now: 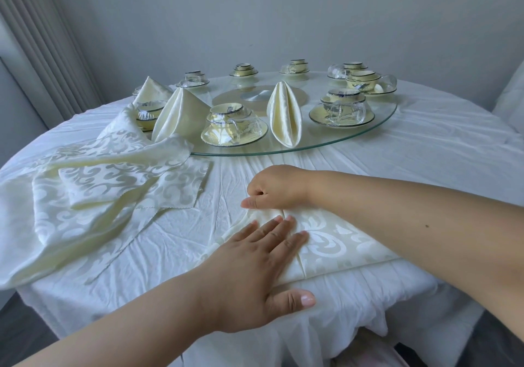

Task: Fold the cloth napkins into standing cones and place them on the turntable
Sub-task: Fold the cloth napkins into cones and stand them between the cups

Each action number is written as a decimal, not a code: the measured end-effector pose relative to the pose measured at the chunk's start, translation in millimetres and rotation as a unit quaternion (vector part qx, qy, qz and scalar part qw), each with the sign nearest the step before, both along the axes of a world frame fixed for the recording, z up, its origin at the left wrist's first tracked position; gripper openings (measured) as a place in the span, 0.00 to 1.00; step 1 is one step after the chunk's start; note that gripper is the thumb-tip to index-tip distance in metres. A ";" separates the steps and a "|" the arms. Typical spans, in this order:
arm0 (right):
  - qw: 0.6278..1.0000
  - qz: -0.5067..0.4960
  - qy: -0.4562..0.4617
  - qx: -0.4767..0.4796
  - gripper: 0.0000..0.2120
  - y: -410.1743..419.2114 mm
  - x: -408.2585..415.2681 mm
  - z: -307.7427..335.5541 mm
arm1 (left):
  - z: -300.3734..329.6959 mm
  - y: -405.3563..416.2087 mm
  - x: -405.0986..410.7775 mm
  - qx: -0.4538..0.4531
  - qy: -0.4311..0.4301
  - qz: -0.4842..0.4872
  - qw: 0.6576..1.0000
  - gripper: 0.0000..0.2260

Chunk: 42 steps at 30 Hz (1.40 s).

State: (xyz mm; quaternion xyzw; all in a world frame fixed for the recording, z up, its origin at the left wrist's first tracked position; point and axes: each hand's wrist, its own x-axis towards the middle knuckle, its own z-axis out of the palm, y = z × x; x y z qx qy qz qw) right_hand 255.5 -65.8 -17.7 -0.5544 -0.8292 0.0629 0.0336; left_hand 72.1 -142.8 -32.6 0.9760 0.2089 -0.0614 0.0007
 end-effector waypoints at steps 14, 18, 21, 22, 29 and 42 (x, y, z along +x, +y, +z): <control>0.993 -0.019 0.116 -0.003 0.25 11.8 5.2 -4.3 | 14.2 6.6 1.0 -0.016 0.005 0.004 1.000 0.39; 0.998 -0.039 0.045 -0.002 0.25 15.4 3.4 -9.6 | 12.5 -1.6 3.1 0.001 -0.007 0.009 1.000 0.40; 0.999 -0.042 0.028 0.011 0.21 14.3 1.3 -7.9 | 7.3 -9.2 4.6 -0.020 -0.007 0.016 1.000 0.40; 0.999 -0.040 0.027 0.009 0.20 13.6 0.5 -6.1 | 5.2 -10.5 4.4 -0.018 -0.004 0.015 1.000 0.40; 0.998 -0.067 -0.020 -0.001 0.26 8.9 5.4 8.2 | 9.4 -2.8 5.1 -0.021 -0.015 0.000 1.000 0.40; 0.898 -0.440 -0.014 0.005 0.27 -70.7 82.2 -5.2 | 9.3 6.7 20.5 -0.060 -0.118 -0.030 0.991 0.35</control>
